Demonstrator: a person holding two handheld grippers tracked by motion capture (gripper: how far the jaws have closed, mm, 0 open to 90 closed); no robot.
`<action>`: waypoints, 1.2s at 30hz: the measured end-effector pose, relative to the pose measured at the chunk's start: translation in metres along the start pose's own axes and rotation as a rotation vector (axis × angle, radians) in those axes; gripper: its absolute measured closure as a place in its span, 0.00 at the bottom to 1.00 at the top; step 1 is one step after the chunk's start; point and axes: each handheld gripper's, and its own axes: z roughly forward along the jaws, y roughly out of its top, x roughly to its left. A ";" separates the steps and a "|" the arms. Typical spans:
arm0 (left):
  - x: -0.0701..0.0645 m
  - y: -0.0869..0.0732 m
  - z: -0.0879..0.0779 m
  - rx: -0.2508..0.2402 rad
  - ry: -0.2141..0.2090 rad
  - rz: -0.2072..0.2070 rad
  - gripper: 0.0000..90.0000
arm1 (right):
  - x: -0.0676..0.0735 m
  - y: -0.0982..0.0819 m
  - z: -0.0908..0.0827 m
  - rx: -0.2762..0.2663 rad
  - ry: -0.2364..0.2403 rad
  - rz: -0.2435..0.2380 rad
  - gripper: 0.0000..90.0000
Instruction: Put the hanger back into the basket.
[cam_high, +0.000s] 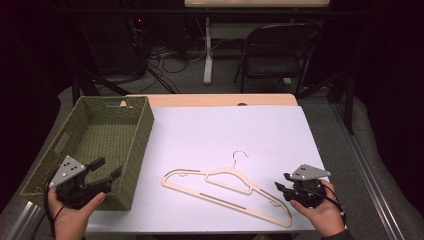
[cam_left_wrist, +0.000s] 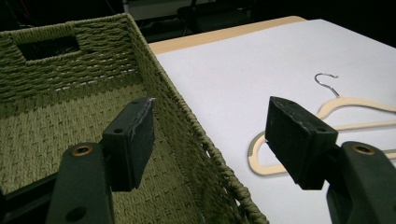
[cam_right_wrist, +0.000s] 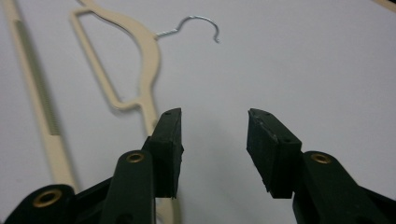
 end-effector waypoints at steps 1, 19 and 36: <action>0.000 0.000 0.000 0.000 -0.002 -0.001 0.37 | -0.001 0.010 -0.001 0.027 0.042 -0.001 0.62; -0.003 0.000 -0.001 0.026 -0.011 -0.002 0.30 | -0.003 0.063 0.008 0.218 0.084 -0.078 0.46; -0.012 0.002 0.007 0.068 -0.053 0.004 0.26 | 0.018 0.080 0.027 0.291 0.124 -0.163 0.40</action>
